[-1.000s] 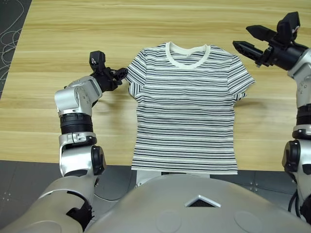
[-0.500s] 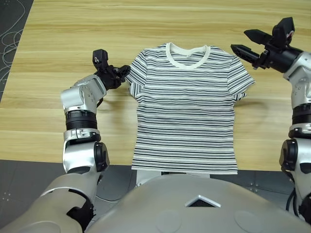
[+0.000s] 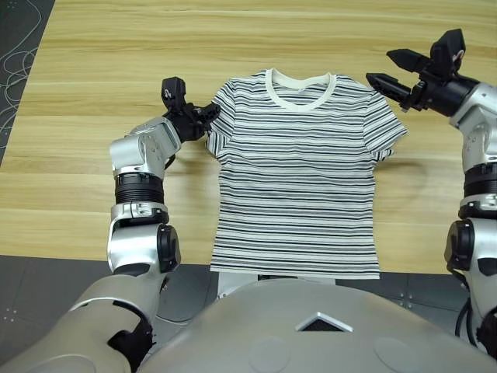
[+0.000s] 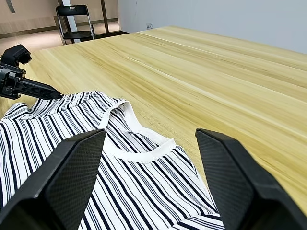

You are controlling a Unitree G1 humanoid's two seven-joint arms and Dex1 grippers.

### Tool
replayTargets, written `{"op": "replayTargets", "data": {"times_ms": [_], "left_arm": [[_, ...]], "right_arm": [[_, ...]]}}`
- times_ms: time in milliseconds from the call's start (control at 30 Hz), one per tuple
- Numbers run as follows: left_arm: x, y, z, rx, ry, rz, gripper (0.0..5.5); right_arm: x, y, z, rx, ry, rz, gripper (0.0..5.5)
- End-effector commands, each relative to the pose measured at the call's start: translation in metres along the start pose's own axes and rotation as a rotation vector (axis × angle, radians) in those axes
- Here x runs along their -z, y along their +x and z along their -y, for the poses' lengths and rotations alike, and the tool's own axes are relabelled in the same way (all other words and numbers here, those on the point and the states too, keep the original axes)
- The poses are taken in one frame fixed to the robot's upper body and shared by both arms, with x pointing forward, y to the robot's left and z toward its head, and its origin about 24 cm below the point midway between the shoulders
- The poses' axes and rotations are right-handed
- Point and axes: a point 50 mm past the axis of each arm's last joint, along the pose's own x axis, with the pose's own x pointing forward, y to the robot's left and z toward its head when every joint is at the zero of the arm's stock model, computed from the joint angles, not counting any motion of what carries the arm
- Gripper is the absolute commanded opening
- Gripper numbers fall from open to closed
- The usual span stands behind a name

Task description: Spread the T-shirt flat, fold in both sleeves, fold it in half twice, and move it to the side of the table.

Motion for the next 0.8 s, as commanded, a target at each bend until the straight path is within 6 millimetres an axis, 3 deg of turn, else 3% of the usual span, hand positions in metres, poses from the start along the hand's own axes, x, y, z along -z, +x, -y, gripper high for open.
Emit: {"op": "replayTargets", "data": {"times_ms": [33, 267, 800], "left_arm": [[0.0642, 0.0009, -0.0045, -0.043, -0.07, -0.258, 2.45], [0.0655, -0.0006, -0.0022, -0.043, -0.058, -0.269, 2.45], [0.0621, -0.0048, -0.0039, -0.064, -0.077, -0.243, 0.12]], "right_arm": [[-0.0066, 0.004, -0.0005, -0.015, -0.026, 0.005, 3.47], [-0.0048, 0.0011, -0.0006, -0.004, -0.019, 0.009, 3.47], [-0.0065, 0.0066, -0.0024, -0.031, -0.017, 0.007, 3.5]]}}
